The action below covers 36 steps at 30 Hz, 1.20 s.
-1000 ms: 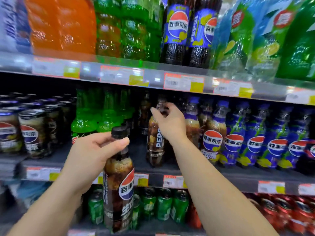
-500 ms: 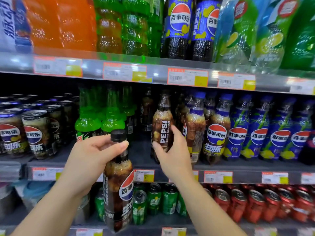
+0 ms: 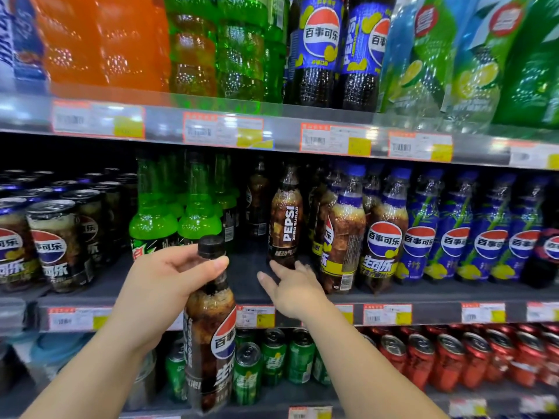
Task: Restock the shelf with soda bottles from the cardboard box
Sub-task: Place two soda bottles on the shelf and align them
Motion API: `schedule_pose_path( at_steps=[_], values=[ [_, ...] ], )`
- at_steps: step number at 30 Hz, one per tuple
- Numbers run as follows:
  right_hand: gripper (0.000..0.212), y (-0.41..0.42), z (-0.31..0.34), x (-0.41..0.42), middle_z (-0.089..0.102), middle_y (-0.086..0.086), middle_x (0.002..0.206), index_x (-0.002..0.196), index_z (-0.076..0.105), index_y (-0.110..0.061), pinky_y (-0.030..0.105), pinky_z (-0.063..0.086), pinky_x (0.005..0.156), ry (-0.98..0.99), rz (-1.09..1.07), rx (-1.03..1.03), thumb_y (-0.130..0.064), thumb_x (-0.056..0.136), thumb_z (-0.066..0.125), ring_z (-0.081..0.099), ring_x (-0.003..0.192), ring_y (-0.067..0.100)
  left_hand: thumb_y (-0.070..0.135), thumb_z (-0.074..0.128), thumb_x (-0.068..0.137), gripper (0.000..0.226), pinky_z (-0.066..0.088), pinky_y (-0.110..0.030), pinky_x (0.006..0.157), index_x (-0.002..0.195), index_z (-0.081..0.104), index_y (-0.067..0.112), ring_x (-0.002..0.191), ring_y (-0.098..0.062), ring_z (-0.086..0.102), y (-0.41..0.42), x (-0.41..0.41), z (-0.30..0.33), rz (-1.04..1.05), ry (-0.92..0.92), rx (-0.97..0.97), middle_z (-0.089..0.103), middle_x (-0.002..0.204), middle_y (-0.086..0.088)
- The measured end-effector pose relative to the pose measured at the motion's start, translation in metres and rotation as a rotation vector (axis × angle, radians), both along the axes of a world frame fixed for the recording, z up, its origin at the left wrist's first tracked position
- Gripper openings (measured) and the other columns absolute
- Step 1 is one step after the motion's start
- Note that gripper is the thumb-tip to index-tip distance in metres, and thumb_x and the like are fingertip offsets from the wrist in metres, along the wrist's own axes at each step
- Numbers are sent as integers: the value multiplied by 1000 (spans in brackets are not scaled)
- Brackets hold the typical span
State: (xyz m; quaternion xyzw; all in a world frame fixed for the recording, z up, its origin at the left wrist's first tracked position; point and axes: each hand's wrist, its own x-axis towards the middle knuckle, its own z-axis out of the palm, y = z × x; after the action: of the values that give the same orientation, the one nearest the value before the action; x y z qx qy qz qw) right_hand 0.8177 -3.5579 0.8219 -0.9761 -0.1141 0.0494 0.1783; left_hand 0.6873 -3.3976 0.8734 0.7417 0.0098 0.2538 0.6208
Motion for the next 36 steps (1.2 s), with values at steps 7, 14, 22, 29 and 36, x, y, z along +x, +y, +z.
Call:
schedule_pose_path(
  at_steps=[7, 14, 22, 29, 36],
  values=[
    [66, 6, -1, 27, 3, 20, 160, 153, 8, -35, 46, 9, 120, 45, -35, -24, -65, 95, 18, 1, 148, 37, 16, 74, 74, 5, 50, -14, 60, 76, 77, 13, 67, -10, 64, 8, 1, 2, 1, -30, -14, 74, 77, -10],
    [70, 7, -2, 27, 4, 21, 160, 153, 2, -31, 46, 11, 118, 60, -41, -32, -66, 94, 18, 3, 148, 36, 8, 74, 75, 5, 53, -15, 59, 76, 77, 12, 67, -9, 66, 7, 0, 1, -6, -31, -56, 75, 77, -10],
    [38, -14, 12, -30, 56, -17, 131, 132, 53, -33, 21, 39, 103, -164, 208, 752, -34, 94, 57, 51, 119, -4, 33, 72, 60, 23, 55, -24, 71, 78, 77, 18, 76, -12, 67, -8, 9, 49, -57, -234, -79, 75, 86, -7],
    [76, -11, 2, -44, 48, -30, 129, 142, 29, -47, 15, 38, 98, -250, 293, 692, -40, 79, 72, 45, 119, -8, 7, 69, 81, 18, 52, -14, 69, 84, 72, 25, 72, 2, 64, -42, 33, 59, -41, -383, -39, 73, 75, 13],
    [62, 4, -3, -5, 60, -5, 126, 134, 39, -29, 34, 47, 94, -295, 85, 568, -43, 81, 69, 56, 115, 19, 19, 69, 84, 17, 50, -15, 70, 97, 67, 30, 83, 7, 65, -47, 68, 49, -87, -236, 63, 73, 88, 18]
  ],
)
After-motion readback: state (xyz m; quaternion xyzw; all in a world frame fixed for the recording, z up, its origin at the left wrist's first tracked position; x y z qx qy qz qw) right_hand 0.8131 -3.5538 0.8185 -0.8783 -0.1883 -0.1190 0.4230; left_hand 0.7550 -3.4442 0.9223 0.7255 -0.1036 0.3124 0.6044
